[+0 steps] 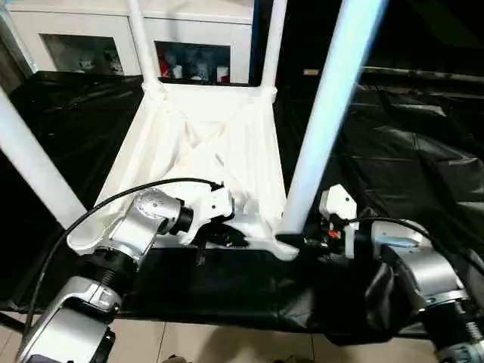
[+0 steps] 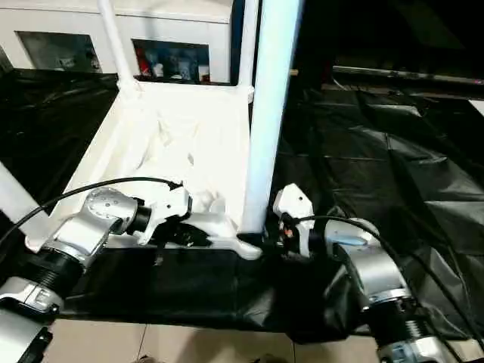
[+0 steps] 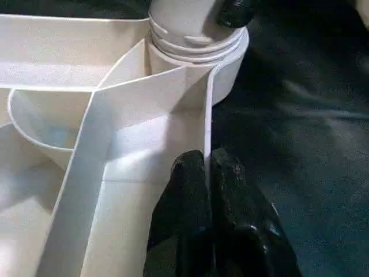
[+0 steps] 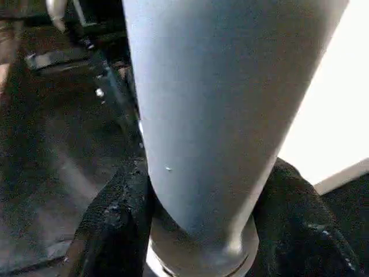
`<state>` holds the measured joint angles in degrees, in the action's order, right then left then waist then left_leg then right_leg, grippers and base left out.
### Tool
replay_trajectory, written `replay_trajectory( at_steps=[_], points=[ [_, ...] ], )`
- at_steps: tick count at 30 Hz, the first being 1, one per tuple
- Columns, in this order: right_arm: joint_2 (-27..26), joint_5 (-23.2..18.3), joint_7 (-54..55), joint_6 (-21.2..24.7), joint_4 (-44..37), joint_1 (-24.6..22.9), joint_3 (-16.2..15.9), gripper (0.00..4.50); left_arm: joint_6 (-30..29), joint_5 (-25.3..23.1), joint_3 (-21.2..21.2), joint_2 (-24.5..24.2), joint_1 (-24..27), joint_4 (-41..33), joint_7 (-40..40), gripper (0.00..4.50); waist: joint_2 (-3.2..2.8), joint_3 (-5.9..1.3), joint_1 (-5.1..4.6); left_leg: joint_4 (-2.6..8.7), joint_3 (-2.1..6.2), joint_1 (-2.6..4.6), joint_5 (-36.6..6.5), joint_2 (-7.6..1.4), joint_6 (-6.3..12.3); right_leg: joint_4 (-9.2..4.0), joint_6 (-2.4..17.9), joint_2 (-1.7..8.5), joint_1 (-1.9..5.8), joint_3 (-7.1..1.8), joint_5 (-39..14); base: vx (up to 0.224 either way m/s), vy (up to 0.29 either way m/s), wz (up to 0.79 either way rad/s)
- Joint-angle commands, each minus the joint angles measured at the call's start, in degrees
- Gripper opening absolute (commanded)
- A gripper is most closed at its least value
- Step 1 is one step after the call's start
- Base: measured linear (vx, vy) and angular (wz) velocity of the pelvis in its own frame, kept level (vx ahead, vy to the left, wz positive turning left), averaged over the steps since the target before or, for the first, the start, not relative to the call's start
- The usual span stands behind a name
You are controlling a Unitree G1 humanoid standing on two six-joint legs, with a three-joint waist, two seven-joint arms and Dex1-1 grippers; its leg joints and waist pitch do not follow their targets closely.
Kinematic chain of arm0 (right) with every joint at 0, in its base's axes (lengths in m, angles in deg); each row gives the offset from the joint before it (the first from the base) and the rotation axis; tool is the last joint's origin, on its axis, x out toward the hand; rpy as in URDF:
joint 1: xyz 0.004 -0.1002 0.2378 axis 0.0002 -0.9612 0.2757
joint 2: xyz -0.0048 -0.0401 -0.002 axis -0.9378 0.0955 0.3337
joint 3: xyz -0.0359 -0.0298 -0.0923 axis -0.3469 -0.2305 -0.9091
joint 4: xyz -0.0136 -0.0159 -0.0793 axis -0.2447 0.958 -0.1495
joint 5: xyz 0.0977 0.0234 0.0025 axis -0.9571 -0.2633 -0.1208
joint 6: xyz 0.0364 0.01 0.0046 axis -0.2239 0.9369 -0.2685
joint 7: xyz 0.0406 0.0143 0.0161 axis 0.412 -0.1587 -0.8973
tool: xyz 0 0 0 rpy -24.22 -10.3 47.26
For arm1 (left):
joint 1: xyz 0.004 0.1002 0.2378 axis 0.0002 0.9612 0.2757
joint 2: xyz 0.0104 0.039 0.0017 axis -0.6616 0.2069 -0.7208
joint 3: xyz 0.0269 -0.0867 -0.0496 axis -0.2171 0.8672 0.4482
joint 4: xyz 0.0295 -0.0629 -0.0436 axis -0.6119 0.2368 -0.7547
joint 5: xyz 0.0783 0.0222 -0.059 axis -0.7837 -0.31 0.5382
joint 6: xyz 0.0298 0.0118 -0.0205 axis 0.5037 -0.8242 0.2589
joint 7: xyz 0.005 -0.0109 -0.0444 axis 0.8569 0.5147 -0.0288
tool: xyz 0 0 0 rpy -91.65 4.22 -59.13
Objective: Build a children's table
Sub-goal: Rotate leg to tighten
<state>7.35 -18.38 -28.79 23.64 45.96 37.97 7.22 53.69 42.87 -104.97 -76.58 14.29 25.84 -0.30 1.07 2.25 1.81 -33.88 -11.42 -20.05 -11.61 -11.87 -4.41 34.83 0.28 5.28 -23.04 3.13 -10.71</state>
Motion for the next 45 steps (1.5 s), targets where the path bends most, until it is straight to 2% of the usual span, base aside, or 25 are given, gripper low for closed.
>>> replay_trajectory(
  at_steps=[1, 3, 6, 8, 9, 10, 11, 12, 13, 14, 15, 16, 19, 21, 22, 25, 27, 28, 29, 30, 33, 37, 41, 44, 45],
  points=[
    [-2.73, 1.11, 6.14, 0.61, 3.53, 0.19, 0.62, 2.03, -2.29, -1.91, -0.16, 2.72, -0.18, 1.95, 7.08, 0.0, 0.32, -2.5, -0.1, 4.33, 0.74, 0.08, -14.99, -1.32, 1.58, -5.02, 11.29, 2.62, 2.25, -2.14, -19.01, 0.0, 0.0, 0.0],
    [-4.96, 1.84, 9.92, 0.88, 4.91, 0.22, 0.86, 2.0, -3.39, -2.85, -0.08, 4.87, -0.85, 3.22, 11.4, 0.0, 0.54, -2.38, -0.31, 4.46, 0.99, 0.13, -16.51, -1.17, 0.57, -5.69, 8.58, 2.63, 2.04, -2.01, -25.34, 0.0, 0.0, 0.0],
    [-11.0, 3.9, 20.53, 2.04, 6.65, 0.08, 1.39, 2.0, -4.76, -4.47, 0.77, 9.96, -3.17, 7.2, 21.96, 0.0, 0.55, -2.36, -0.44, 4.46, 1.11, 0.28, -17.12, -1.01, 0.21, -6.25, 6.47, 2.61, 1.56, -2.0, -28.65, 0.0, 0.0, 0.0],
    [-14.13, 4.9, 26.69, 2.82, 7.77, 0.31, 2.16, 1.99, -5.17, -4.68, 1.35, 12.25, -4.42, 9.0, 26.02, 0.0, 0.6, -2.31, -0.54, 4.53, 1.22, 0.32, -17.67, -0.86, -0.1, -6.54, 5.36, 2.49, 1.35, -1.86, -30.28, 0.0, 0.0, 0.0],
    [-17.12, 6.26, 33.22, 3.0, 9.61, 0.86, 2.86, 1.99, -5.26, -4.91, 1.9, 14.57, -5.64, 10.7, 30.03, 0.0, 0.54, -2.33, -0.69, 4.63, 1.31, 0.17, -17.68, -0.86, -0.12, -6.53, 5.05, 2.48, 1.36, -1.86, -30.22, 0.0, 0.0, 0.0],
    [-18.97, 7.2, 37.07, 3.04, 11.11, 1.58, 3.02, 1.99, -5.29, -5.05, 2.06, 16.07, -6.4, 11.63, 32.16, 0.0, 0.06, -2.21, -0.77, 4.66, 1.31, 0.28, -18.08, -0.75, -0.31, -6.66, 4.95, 2.43, 1.09, -1.84, -30.45, 0.0, 0.0, 0.0],
    [-19.6, 7.59, 38.31, 2.93, 11.72, 1.88, 3.1, 1.99, -5.31, -5.18, 2.14, 16.59, -6.63, 11.93, 32.89, 0.0, 0.39, -2.26, -1.05, 4.68, 1.46, 0.27, -18.95, -0.57, -0.75, -6.82, 4.45, 2.36, 1.16, -1.57, -31.66, 0.0, 0.0, 0.0],
    [-20.11, 8.11, 39.4, 2.71, 12.31, 2.2, 3.03, 1.99, -5.31, -5.31, 2.21, 17.1, -6.86, 12.21, 33.58, 0.0, 0.32, -2.36, -1.11, 4.81, 1.55, 0.22, -18.99, -0.69, -0.26, -6.89, 4.31, 2.48, 1.37, -1.56, -31.05, 0.0, 0.0, 0.0],
    [-19.8, 11.4, 40.34, 0.51, 13.44, 3.32, 0.79, 1.99, -5.16, -5.68, 2.27, 18.24, -7.44, 12.67, 34.88, 0.0, -0.1, -2.5, -1.26, 4.88, 1.49, 0.27, -18.71, -0.84, 0.12, -6.89, 4.95, 2.44, 1.37, -1.6, -28.48, 0.0, 0.0, 0.0],
    [-19.86, 11.52, 40.7, -0.29, 13.91, 3.82, 0.99, 1.99, -4.94, -5.71, 2.21, 18.58, -7.6, 12.68, 34.79, 0.0, 0.04, -2.64, -1.4, 4.87, 1.48, 0.12, -18.12, -0.79, 0.39, -6.72, 5.38, 2.42, 1.62, -1.59, -26.57, 0.0, 0.0, 0.0],
    [-20.47, 9.28, 39.93, -0.97, 14.78, 4.44, 2.89, 1.99, -4.52, -5.47, 2.17, 18.89, -7.73, 12.75, 34.11, 0.0, 0.12, -2.74, -1.35, 4.84, 1.35, -0.09, -17.03, -0.74, 1.12, -6.4, 6.33, 2.29, 1.78, -1.74, -23.28, 0.0, 0.0, 0.0],
    [-20.85, 8.36, 39.76, -1.12, 15.12, 4.65, 3.82, 2.55, -4.34, -5.39, 2.19, 19.03, -7.82, 12.9, 33.93, 0.0, 0.1, -2.71, -1.4, 4.82, 1.24, -0.1, -16.97, -0.7, 1.62, -6.35, 6.81, 2.26, 1.71, -1.81, -22.45, 0.0, 0.0, 0.0],
    [-21.53, 5.79, 36.62, -0.84, 14.21, 4.79, 5.3, 2.74, -2.5, -5.55, 1.34, 18.55, -7.65, 13.12, 31.15, 0.0, -0.02, -2.8, -1.44, 4.8, 1.17, -0.38, -16.19, -0.76, 2.81, -6.1, 8.01, 2.27, 2.01, -1.92, -20.29, 0.0, 0.0, 0.0],
    [-20.13, 5.19, 31.79, -0.11, 12.36, 4.41, 4.06, 2.89, -0.93, -5.26, 0.54, 17.05, -7.0, 12.78, 27.17, 0.0, -0.08, -2.68, -1.37, 4.85, 1.11, -0.46, -16.22, -0.75, 3.35, -6.21, 8.28, 2.3, 2.06, -1.96, -20.45, 0.0, 0.0, 0.0],
    [-18.63, 5.05, 28.57, -0.1, 11.44, 4.19, 3.03, 3.13, -0.3, -5.07, 0.31, 16.05, -6.58, 12.43, 24.99, 0.0, -0.06, -2.74, -1.26, 4.81, 1.13, -0.45, -16.18, -0.76, 3.44, -6.16, 8.24, 2.38, 2.15, -1.97, -20.53, 0.0, 0.0, 0.0],
    [-16.73, 4.92, 24.96, -0.31, 10.59, 3.97, 1.79, 3.2, 0.17, -4.79, 0.19, 14.97, -6.16, 12.07, 22.71, 0.0, 0.02, -2.78, -1.17, 4.78, 1.04, -0.54, -14.98, -0.79, 3.83, -6.16, 8.44, 2.52, 2.32, -2.01, -20.23, 0.0, 0.0, 0.0],
    [-9.77, 3.64, 13.01, -0.04, 5.82, 1.89, -1.8, 3.2, 1.82, -4.22, -0.7, 11.44, -4.96, 10.62, 16.16, 0.0, 0.05, -2.73, -0.86, 4.79, 1.06, -0.54, -14.07, -0.91, 4.45, -6.18, 8.56, 2.5, 2.6, -1.9, -19.93, 0.0, 0.0, 0.0],
    [-9.5, 3.59, 12.59, -0.03, 5.63, 1.8, -1.91, 3.2, 1.87, -4.22, -0.75, 11.29, -4.92, 10.58, 15.93, 0.0, 0.07, -2.76, -0.72, 4.73, 1.07, -0.61, -13.74, -1.03, 4.73, -6.01, 8.66, 2.56, 2.78, -1.95, -19.09, 0.0, 0.0, 0.0],
    [-6.53, 2.39, 7.88, 0.78, 3.36, 0.92, -2.43, 3.2, 1.92, -3.83, -1.11, 9.59, -4.36, 9.97, 12.65, 0.0, -0.04, -2.72, -0.86, 4.76, 0.96, -0.63, -13.45, -1.11, 5.09, -5.9, 9.38, 2.6, 2.47, -2.04, -17.97, 0.0, 0.0, 0.0],
    [-6.53, 2.39, 7.88, 0.78, 3.36, 0.92, -2.43, 3.2, 1.92, -3.83, -1.11, 9.59, -4.36, 9.97, 12.65, 0.0, -0.11, -2.79, -0.8, 4.76, 1.01, -0.65, -12.9, -1.19, 5.08, -5.72, 9.94, 2.59, 2.66, -1.92, -17.05, 0.0, 0.0, 0.0],
    [-1.71, 0.58, 0.05, 2.36, -0.03, -0.15, -2.2, 3.2, 2.94, -1.71, -1.32, 6.71, -3.18, 7.94, 4.63, 0.0, -0.16, -2.77, -0.82, 4.73, 0.92, -0.6, -12.39, -1.33, 5.35, -5.42, 11.51, 2.53, 2.64, -1.91, -14.65, 0.0, 0.0, 0.0],
    [1.2, -0.26, -4.31, 2.92, -1.35, -0.32, -2.1, 3.2, 4.38, -1.21, -2.03, 4.23, -2.47, 6.66, -0.79, 0.0, -0.33, -2.88, -0.72, 4.72, 0.87, -0.37, -11.81, -1.54, 5.36, -5.06, 13.16, 2.56, 2.6, -1.91, -11.77, 0.0, 0.0, 0.0],
    [3.95, -1.22, -8.68, 3.88, -2.52, -0.15, -3.44, 3.2, 4.67, -0.3, -2.31, 1.62, -1.85, 5.34, -5.39, 0.0, -0.5, -2.95, 0.28, 4.53, 0.54, -0.01, -9.71, -1.7, 5.58, -4.27, 15.03, 2.49, 2.7, -1.97, -5.5, 0.0, 0.0, 0.0],
    [5.02, -0.82, -10.73, 4.68, -3.16, 0.1, -4.29, 3.2, 4.38, 0.41, -2.11, -0.03, -1.39, 4.11, -8.24, 0.0, -0.5, -3.04, 0.56, 4.48, 0.46, -0.04, -8.91, -1.72, 5.56, -3.95, 15.45, 2.45, 2.92, -1.9, -3.97, 0.0, 0.0, 0.0],
    [5.16, -0.6, -10.98, 4.77, -3.26, 0.13, -4.34, 2.95, 4.41, 0.47, -2.02, -0.18, -1.36, 3.98, -8.51, 0.0, -0.55, -2.99, 0.62, 4.48, 0.44, -0.05, -9.03, -1.75, 5.43, -3.92, 15.5, 2.48, 2.88, -1.88, -3.91, 0.0, 0.0, 0.0]
  ],
)
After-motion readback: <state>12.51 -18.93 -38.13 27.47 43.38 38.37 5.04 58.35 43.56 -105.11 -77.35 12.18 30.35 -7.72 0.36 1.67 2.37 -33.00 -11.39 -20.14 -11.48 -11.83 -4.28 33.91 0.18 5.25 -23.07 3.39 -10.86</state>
